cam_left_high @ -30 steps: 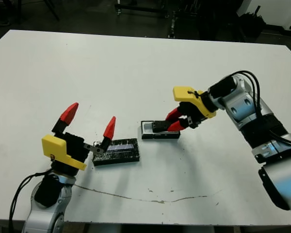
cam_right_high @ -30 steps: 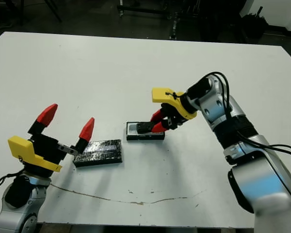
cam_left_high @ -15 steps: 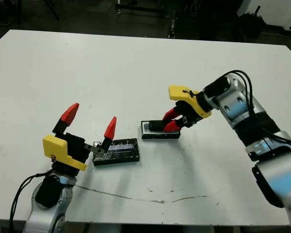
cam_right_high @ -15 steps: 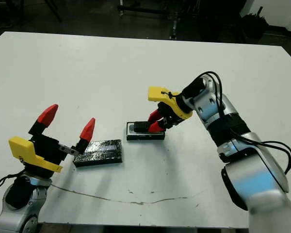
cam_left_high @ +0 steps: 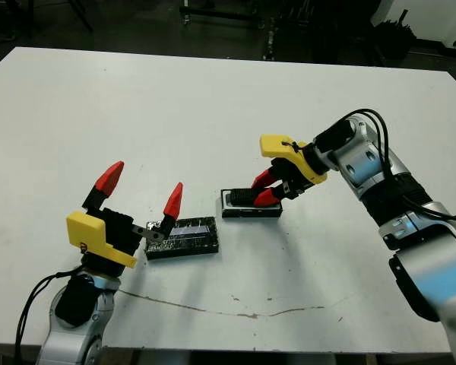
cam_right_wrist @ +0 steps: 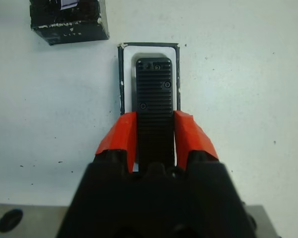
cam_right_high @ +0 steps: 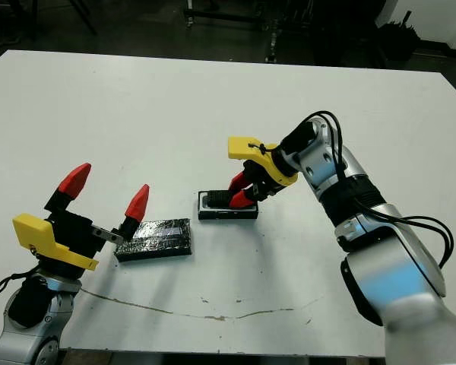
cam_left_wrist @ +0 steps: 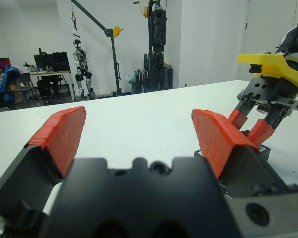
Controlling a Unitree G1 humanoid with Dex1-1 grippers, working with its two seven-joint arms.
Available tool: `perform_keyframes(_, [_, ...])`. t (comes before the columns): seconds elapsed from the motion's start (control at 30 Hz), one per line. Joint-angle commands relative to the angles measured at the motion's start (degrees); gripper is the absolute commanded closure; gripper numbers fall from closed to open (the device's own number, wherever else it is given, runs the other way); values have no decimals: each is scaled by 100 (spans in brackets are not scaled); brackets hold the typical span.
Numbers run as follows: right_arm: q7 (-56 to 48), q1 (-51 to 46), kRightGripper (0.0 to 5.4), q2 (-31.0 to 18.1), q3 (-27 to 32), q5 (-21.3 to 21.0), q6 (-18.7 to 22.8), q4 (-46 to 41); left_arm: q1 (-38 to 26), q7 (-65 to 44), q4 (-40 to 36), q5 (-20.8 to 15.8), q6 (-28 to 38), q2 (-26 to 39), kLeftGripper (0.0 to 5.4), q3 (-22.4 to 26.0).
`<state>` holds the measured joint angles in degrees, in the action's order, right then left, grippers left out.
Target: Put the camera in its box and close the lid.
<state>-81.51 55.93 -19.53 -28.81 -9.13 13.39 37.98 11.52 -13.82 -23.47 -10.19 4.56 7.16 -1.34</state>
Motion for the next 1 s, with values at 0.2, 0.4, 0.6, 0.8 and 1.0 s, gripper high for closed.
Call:
perform_keyframes(0.2, [-44,43,370,-20,-31,-67,-153,132,54,29,-36,-1,-104,-27,0,-51])
perform_keyframes(0.4, [-145,75,370,-76,-158,-195,-311,-38,63,81,-75,60,-139,-54,0,-82])
perform_keyframes(0.6, [-239,121,370,-62,-206,-272,-433,-89,103,144,-187,75,-279,-62,0,-135])
perform_keyframes(0.8, [-263,120,370,56,-287,-336,-370,-81,171,189,-282,85,-369,-67,0,-161])
perform_keyframes(1.0, [-143,69,370,181,-310,-388,-172,-99,227,201,-341,67,-415,-77,0,-162])
